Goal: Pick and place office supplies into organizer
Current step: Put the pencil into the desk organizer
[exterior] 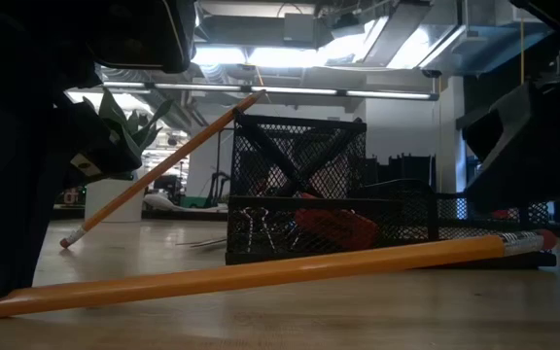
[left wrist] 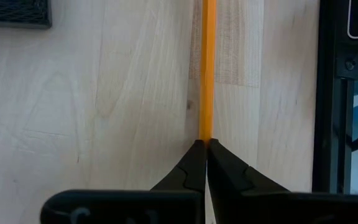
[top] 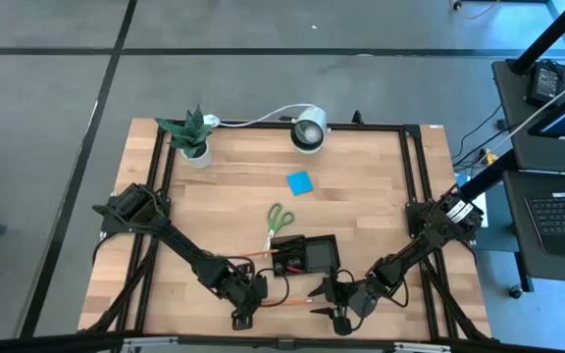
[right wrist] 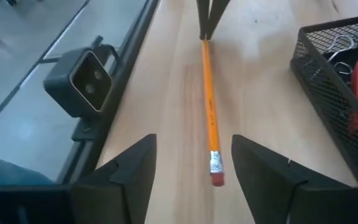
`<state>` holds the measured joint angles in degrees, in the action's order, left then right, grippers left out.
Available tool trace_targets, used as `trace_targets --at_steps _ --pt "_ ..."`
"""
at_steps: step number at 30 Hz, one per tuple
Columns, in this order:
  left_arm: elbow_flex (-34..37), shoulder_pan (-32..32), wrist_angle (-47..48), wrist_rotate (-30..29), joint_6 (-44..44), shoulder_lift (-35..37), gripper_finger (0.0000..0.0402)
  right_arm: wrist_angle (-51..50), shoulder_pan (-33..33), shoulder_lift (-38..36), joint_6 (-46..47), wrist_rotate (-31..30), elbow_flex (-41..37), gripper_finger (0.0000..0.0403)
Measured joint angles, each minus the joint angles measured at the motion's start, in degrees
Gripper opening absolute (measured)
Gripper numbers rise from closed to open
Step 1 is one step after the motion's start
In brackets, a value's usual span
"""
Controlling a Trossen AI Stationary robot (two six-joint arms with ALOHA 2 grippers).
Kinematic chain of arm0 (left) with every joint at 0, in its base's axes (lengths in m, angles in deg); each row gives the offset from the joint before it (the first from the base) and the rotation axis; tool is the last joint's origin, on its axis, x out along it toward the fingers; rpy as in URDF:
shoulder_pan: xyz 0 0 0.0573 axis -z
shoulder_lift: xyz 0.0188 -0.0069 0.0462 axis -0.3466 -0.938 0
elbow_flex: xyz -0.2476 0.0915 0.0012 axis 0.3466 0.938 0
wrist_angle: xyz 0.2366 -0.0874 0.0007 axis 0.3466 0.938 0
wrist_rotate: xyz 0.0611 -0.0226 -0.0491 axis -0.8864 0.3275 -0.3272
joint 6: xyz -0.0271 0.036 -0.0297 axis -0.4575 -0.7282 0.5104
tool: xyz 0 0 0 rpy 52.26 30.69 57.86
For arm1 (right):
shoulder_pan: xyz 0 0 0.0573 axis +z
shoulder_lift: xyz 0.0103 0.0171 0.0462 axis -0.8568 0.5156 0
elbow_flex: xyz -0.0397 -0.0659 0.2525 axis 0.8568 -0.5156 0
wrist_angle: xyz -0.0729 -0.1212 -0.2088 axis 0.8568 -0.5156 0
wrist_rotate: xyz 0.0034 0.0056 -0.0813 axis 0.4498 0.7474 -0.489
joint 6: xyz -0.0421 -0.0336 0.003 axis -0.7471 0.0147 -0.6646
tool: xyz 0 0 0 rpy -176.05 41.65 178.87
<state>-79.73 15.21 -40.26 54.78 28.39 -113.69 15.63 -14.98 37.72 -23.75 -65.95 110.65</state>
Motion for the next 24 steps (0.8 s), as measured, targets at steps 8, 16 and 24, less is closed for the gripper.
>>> trace_targets --at_steps 8,16,24 --pt "-0.01 0.02 0.00 0.09 0.00 0.00 0.0003 -0.78 -0.13 0.00 -1.22 0.02 -0.18 0.0210" --pt "0.01 0.02 0.00 0.11 0.00 0.00 0.0003 -3.44 -1.33 0.00 0.15 0.20 -0.25 0.0201" --pt "-0.02 0.02 0.00 0.14 0.00 0.00 0.0003 -4.04 -2.09 0.00 0.34 3.31 -0.25 0.0177"
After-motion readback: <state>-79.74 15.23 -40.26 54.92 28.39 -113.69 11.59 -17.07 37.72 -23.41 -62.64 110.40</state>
